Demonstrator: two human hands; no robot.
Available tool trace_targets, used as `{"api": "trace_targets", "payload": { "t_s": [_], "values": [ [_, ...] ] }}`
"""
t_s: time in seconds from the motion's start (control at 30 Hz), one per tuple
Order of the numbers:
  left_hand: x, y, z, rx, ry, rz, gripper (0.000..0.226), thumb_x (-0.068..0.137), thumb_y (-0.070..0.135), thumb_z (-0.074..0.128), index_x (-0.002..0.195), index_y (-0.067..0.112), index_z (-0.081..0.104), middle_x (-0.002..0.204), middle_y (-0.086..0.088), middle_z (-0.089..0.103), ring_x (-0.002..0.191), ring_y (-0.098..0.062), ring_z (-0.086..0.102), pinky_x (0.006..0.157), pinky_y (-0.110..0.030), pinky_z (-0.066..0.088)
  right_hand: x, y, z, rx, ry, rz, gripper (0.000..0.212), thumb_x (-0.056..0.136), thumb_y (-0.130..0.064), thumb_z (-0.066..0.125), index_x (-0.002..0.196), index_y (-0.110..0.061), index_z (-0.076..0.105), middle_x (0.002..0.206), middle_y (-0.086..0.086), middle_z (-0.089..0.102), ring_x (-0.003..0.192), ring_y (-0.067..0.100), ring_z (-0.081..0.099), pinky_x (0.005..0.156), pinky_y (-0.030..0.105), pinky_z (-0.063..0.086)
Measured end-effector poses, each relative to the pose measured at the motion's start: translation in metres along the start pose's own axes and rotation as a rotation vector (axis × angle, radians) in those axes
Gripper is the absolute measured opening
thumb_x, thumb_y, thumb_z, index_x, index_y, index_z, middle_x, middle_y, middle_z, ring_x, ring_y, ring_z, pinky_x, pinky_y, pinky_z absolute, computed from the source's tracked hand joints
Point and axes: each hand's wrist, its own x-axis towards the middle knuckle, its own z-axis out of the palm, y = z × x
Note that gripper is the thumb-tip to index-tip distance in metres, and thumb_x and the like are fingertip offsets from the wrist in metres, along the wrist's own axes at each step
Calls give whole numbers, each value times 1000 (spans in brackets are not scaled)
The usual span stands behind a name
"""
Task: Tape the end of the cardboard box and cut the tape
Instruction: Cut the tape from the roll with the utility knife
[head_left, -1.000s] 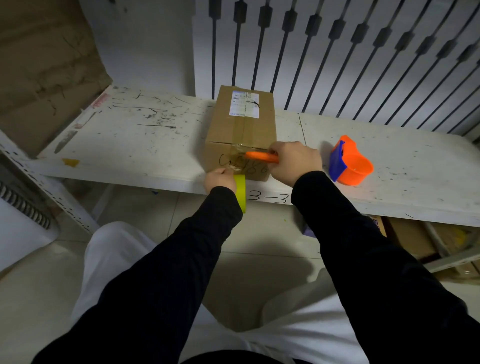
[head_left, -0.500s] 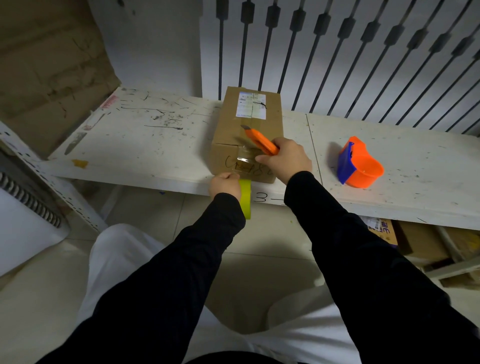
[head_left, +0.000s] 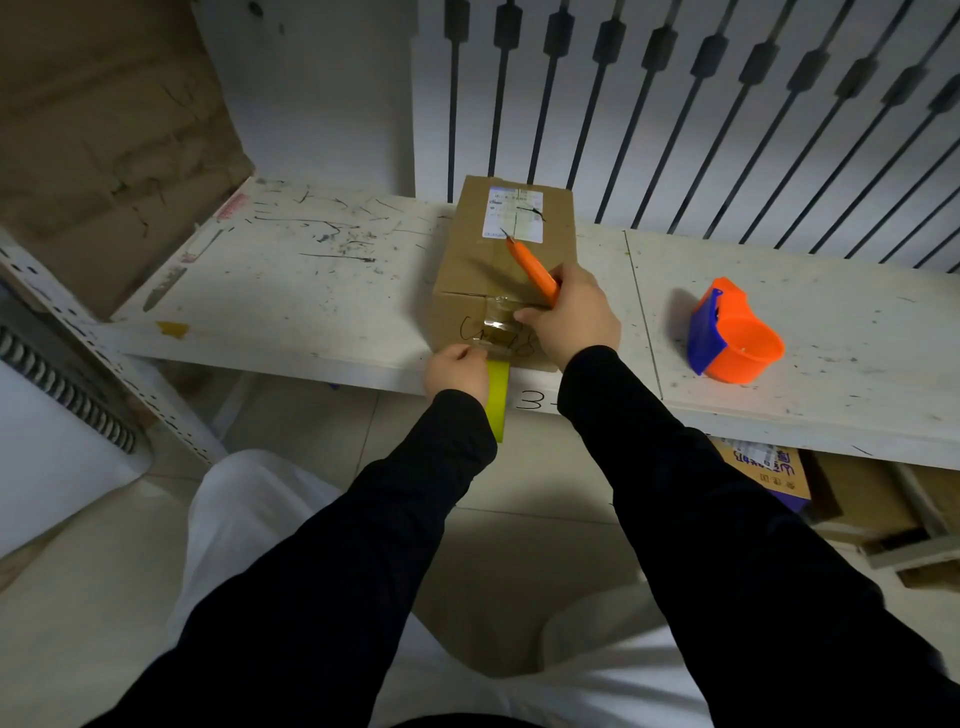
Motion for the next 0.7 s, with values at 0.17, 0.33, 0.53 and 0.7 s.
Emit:
{"api": "trace_targets", "payload": {
  "t_s": [0.17, 0.33, 0.53, 0.7],
  "values": [
    [1, 2, -3, -4, 25, -2, 27, 91, 18, 52, 109, 3, 65, 115, -17, 65, 98, -30, 55, 89, -32, 43, 3, -8, 4, 0, -1, -25, 50, 74, -29, 75, 111, -11, 46, 115, 9, 55, 99, 27, 58, 84, 40, 49],
    [2, 2, -4, -3, -2, -5, 27, 91, 16, 51, 109, 3, 65, 115, -16, 64, 96, -28, 55, 87, -31, 43, 4, -6, 9, -103, 25, -38, 55, 72, -34, 75, 114, -12, 47, 118, 9, 52, 101, 30, 58, 86, 45, 51],
    [0, 0, -4, 3, -34, 3, 24, 88, 14, 53, 103, 2, 67, 103, -17, 64, 89, -23, 50, 90, -34, 45, 8, -9, 16, -211, 13, -57, 58, 72, -48, 71, 115, -14, 52, 117, 7, 52, 100, 28, 58, 88, 45, 50],
    [-8, 4, 4, 29, -107, 38, 26, 89, 14, 50, 106, 4, 67, 113, -16, 65, 102, -30, 56, 89, -32, 43, 9, -5, 11, -74, 57, -17, 54, 73, -45, 70, 114, -15, 52, 116, 6, 51, 97, 27, 59, 84, 44, 51]
  ]
}}
